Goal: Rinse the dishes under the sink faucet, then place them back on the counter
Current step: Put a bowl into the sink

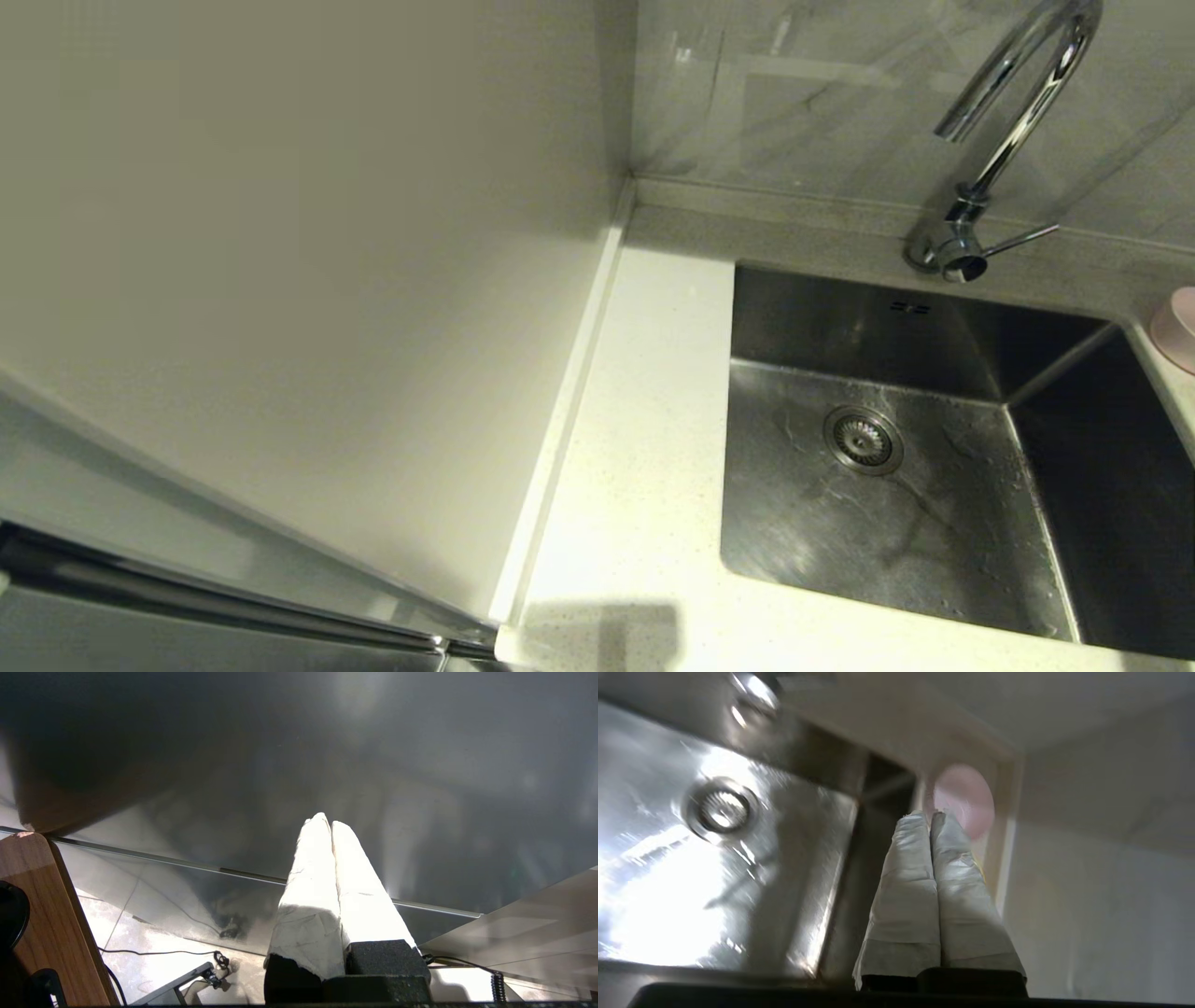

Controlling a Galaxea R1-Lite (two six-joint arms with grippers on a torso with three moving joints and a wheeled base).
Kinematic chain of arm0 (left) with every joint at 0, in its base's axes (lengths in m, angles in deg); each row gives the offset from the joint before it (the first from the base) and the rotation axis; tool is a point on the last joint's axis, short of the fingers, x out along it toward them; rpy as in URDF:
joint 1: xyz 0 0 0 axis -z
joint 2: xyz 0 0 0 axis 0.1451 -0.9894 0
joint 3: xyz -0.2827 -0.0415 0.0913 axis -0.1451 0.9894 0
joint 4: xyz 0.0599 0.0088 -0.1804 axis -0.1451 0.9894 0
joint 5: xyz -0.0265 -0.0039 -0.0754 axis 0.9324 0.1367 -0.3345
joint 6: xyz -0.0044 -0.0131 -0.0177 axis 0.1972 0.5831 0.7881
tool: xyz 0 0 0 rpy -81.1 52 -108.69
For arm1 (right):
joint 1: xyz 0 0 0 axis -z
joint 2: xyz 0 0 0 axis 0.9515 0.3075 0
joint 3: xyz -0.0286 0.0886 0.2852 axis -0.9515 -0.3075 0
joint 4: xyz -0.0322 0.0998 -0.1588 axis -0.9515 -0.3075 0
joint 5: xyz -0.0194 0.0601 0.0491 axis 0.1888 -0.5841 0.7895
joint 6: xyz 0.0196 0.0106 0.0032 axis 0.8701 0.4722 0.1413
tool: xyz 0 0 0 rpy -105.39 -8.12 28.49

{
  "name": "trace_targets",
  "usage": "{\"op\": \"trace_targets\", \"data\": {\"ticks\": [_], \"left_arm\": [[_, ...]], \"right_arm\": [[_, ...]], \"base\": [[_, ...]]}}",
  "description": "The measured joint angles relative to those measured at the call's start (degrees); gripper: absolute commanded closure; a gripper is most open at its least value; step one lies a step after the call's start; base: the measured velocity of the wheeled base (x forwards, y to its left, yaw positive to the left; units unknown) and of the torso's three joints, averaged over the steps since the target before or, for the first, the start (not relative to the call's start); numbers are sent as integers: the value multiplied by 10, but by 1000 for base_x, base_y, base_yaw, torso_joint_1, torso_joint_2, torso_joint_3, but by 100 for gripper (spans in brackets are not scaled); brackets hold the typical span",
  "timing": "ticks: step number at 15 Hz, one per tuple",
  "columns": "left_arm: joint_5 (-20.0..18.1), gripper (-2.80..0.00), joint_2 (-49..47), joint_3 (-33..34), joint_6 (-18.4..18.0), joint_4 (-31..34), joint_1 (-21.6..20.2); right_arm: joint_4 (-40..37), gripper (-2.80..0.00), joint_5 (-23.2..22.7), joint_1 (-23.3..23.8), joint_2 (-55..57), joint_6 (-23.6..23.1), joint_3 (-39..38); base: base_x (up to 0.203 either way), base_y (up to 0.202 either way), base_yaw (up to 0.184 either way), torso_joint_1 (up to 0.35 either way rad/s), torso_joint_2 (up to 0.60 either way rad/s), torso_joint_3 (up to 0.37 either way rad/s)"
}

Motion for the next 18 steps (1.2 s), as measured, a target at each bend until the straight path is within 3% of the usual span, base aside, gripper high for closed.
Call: {"op": "trace_targets", "data": {"ticks": [2, 3, 12, 15, 18], "left_arm": [[0, 0, 0, 0, 0, 0, 0], [0, 0, 0, 0, 0, 0, 0], [0, 0, 0, 0, 0, 0, 0], [0, 0, 0, 0, 0, 0, 0], [0, 0, 0, 0, 0, 0, 0]], "right_arm": [[-33, 0, 0, 24, 25, -7, 21], [-61, -280, 0, 33, 38, -9, 36], [-245, -280, 19, 46, 169, -8, 178], [-247, -280, 81, 60, 225, 12, 212], [-204, -280, 66, 82, 296, 54, 240]], "base": [[0, 0, 0, 0, 0, 0], [0, 0, 0, 0, 0, 0], [0, 0, 0, 0, 0, 0], [0, 0, 0, 0, 0, 0], [0, 0, 0, 0, 0, 0]]}}
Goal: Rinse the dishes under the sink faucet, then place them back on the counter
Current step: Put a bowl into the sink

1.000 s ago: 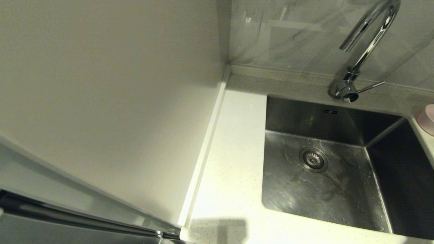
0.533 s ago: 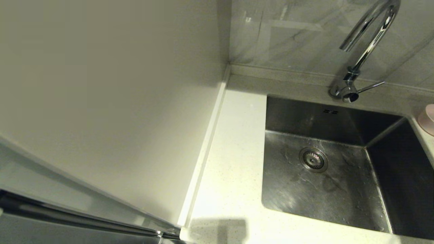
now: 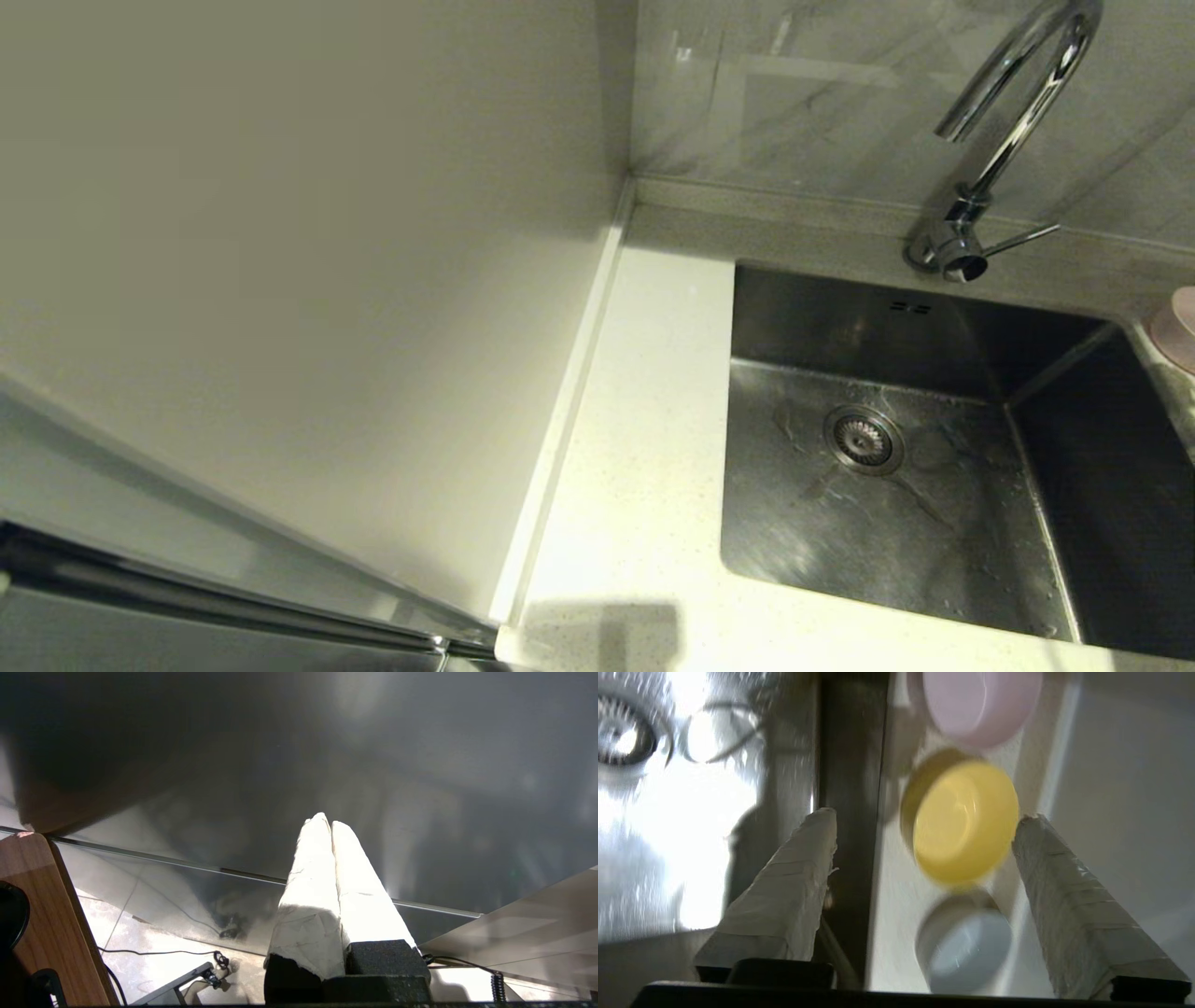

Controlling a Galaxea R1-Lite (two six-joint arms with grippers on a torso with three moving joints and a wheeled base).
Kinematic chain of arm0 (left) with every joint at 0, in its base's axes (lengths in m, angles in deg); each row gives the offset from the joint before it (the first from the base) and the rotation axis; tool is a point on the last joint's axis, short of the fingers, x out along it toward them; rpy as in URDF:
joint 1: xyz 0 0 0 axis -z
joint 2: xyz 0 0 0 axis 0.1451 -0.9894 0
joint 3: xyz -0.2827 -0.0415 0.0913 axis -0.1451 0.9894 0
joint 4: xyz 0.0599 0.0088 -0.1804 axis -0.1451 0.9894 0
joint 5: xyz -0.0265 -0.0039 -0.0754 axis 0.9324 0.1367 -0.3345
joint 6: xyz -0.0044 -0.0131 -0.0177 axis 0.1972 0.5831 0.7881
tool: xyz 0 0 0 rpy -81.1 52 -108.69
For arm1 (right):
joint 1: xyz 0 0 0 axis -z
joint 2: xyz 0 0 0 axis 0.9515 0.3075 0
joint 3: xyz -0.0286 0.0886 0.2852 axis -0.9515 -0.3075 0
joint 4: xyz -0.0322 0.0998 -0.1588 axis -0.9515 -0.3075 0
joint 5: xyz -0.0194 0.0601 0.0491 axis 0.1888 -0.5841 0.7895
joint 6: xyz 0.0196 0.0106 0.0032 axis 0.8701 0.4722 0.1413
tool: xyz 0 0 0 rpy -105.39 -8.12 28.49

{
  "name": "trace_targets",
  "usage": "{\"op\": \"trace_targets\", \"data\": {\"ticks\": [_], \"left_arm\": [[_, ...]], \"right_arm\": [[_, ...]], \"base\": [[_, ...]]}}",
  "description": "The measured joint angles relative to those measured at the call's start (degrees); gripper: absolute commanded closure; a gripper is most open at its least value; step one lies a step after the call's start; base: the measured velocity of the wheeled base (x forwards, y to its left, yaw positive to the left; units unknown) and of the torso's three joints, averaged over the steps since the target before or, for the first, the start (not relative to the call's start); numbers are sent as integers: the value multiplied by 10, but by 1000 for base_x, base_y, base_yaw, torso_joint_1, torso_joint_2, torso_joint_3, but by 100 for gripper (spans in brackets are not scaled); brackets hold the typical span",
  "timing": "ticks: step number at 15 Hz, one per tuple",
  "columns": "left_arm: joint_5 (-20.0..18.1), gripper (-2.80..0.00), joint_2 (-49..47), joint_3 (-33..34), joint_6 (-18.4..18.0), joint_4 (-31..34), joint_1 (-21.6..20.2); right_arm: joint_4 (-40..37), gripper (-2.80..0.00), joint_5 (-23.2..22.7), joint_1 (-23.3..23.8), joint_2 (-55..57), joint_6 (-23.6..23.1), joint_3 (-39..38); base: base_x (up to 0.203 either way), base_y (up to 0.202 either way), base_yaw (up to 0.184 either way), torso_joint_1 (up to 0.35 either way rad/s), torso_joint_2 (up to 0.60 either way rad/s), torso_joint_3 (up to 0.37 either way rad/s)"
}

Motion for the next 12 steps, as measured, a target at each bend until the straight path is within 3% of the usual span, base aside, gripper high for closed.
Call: {"op": "trace_targets", "data": {"ticks": [5, 9, 10, 12], "left_arm": [[0, 0, 0, 0, 0, 0, 0], [0, 0, 0, 0, 0, 0, 0], [0, 0, 0, 0, 0, 0, 0], [0, 0, 0, 0, 0, 0, 0]], "right_arm": [[114, -280, -67, 30, 138, 24, 13], [190, -280, -76, 35, 200, 20, 15], [192, 0, -77, 34, 208, 20, 16], [196, 0, -77, 34, 217, 19, 16]], "base": [[0, 0, 0, 0, 0, 0], [0, 0, 0, 0, 0, 0], [0, 0, 0, 0, 0, 0], [0, 0, 0, 0, 0, 0]]}}
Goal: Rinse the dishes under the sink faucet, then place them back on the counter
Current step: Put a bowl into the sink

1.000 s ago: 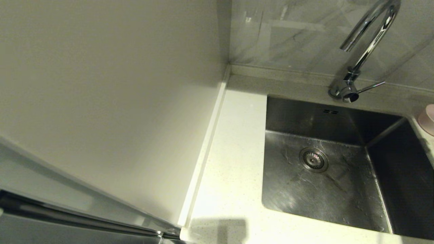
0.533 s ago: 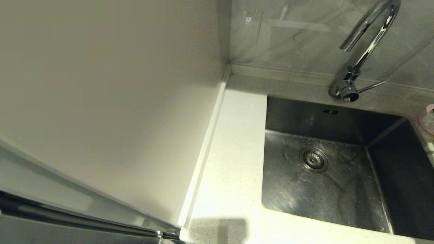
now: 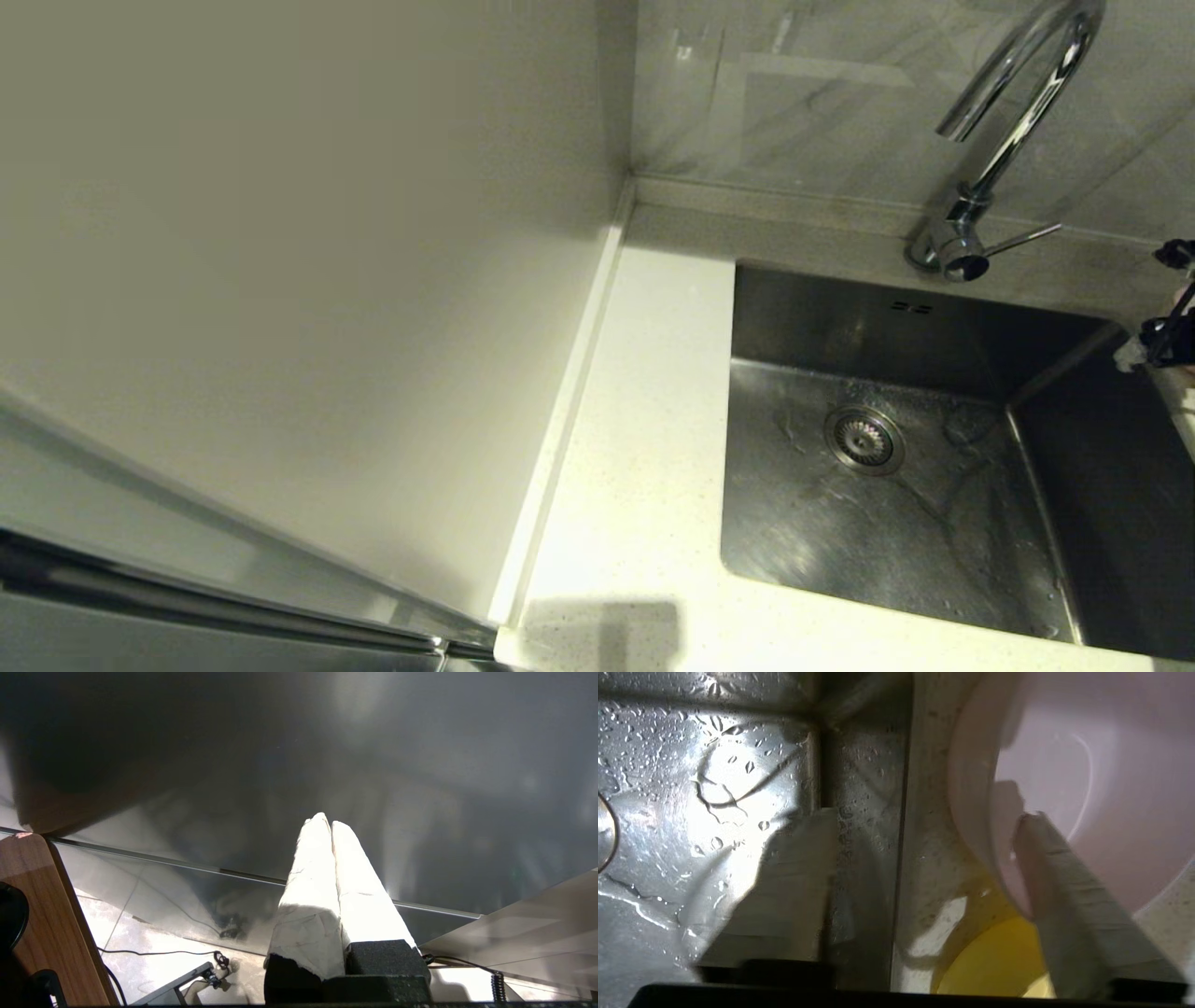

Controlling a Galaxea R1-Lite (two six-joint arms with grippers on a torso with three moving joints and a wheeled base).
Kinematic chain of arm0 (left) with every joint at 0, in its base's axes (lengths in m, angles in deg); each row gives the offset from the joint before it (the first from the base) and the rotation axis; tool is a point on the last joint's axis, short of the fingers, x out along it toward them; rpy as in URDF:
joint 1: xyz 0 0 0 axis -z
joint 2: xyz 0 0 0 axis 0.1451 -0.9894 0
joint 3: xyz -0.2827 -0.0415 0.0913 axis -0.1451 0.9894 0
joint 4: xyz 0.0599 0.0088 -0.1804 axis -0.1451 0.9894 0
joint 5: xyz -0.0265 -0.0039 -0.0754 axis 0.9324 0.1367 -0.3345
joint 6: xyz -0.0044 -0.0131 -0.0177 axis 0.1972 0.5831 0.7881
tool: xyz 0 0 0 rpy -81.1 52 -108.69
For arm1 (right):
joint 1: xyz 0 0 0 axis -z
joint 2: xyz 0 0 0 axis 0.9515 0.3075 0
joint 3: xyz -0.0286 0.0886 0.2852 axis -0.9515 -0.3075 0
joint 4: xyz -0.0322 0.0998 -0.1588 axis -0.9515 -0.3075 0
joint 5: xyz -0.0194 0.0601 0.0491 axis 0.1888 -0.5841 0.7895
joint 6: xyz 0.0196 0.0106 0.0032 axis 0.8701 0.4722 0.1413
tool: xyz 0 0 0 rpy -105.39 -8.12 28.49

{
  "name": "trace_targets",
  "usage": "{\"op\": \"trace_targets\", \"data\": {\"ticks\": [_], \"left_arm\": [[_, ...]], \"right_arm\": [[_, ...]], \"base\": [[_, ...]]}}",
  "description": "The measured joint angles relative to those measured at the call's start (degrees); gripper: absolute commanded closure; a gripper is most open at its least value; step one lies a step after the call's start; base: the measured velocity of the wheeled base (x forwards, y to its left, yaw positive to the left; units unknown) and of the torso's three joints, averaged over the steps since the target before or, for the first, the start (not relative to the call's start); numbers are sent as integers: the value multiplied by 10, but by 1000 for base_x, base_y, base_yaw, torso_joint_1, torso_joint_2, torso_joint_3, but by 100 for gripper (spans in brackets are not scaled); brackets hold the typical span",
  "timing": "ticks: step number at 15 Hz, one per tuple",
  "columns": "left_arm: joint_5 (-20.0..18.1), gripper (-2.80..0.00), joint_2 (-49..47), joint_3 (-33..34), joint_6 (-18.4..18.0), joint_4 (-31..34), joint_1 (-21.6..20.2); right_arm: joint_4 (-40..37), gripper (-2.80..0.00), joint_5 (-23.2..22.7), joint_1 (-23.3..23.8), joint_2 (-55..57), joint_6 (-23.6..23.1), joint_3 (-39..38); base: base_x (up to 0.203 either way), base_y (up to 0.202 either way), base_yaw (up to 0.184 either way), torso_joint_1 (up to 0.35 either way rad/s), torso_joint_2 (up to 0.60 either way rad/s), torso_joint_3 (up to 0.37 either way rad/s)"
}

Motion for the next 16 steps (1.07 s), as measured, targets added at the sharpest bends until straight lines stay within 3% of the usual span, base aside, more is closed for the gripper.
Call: {"op": "trace_targets", "data": {"ticks": [5, 16], "left_arm": [[0, 0, 0, 0, 0, 0, 0], [0, 0, 0, 0, 0, 0, 0]], "right_arm": [[39, 0, -23, -2, -3, -1, 0], [36, 0, -34, -21, -53, 2, -11]], "base": [[0, 0, 0, 0, 0, 0], [0, 0, 0, 0, 0, 0]]}}
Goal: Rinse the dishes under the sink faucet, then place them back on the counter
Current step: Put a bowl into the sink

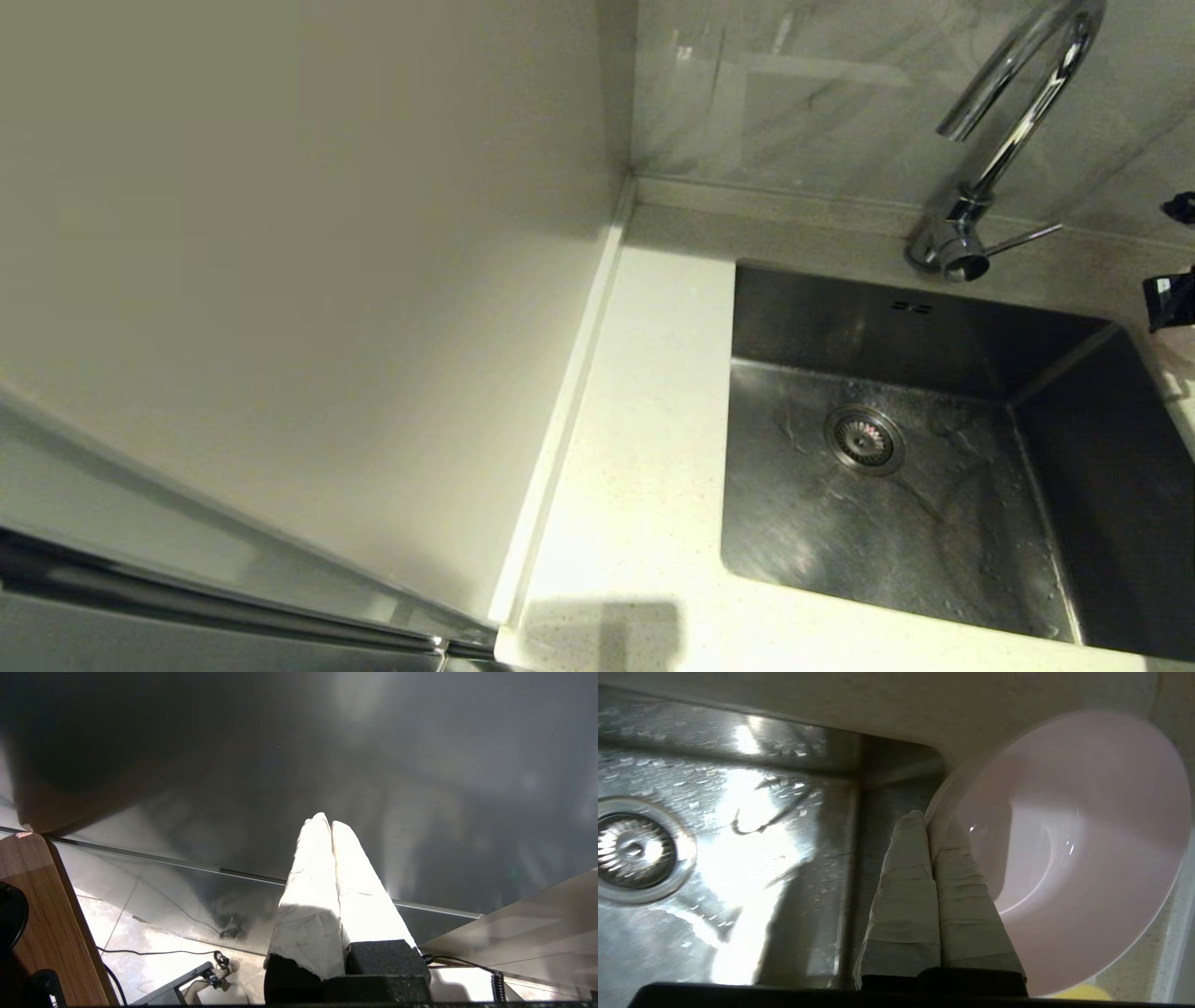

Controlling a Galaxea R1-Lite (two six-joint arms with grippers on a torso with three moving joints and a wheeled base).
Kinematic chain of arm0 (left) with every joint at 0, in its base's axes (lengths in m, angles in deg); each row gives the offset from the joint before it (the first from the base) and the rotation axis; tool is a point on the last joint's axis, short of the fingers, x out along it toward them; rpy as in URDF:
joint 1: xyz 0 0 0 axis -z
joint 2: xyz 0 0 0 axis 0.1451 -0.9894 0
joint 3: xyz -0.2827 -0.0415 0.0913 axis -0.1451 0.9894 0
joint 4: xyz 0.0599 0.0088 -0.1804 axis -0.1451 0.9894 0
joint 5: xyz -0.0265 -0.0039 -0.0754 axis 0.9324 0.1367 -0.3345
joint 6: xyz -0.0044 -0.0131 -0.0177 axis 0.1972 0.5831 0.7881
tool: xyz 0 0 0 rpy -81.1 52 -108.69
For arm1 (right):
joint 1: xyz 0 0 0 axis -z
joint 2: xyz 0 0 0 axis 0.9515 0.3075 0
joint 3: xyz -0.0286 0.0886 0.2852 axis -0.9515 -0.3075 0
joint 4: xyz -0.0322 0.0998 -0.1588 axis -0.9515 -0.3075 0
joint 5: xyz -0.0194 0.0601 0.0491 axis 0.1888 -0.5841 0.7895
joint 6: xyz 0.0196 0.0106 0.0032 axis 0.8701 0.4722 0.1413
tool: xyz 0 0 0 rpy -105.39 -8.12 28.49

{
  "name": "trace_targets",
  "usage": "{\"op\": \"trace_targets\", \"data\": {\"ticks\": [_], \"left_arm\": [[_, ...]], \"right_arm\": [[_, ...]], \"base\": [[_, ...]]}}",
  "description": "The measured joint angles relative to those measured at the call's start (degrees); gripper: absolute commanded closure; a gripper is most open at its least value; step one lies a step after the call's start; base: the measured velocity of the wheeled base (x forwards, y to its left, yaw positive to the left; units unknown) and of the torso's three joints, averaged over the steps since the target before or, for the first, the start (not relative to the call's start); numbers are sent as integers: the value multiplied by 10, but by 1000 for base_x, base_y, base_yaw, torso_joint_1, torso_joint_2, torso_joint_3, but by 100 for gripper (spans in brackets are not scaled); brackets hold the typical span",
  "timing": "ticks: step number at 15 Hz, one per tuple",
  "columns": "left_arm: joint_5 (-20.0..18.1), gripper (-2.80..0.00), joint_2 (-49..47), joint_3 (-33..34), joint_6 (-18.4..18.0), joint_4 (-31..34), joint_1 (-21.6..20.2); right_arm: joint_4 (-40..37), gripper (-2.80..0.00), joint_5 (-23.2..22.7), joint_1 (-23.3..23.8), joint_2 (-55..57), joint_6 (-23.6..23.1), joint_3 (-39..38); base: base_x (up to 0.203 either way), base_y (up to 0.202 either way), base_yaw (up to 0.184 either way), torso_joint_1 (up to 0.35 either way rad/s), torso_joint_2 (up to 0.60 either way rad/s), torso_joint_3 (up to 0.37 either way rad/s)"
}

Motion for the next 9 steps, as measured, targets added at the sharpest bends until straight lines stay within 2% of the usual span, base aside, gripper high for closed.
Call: {"op": "trace_targets", "data": {"ticks": [4, 9], "left_arm": [[0, 0, 0, 0, 0, 0, 0], [0, 0, 0, 0, 0, 0, 0]], "right_arm": [[-16, 0, -18, -31, -67, 0, -96], [-20, 0, -16, -77, -169, -7, -289]], "base": [[0, 0, 0, 0, 0, 0], [0, 0, 0, 0, 0, 0]]}}
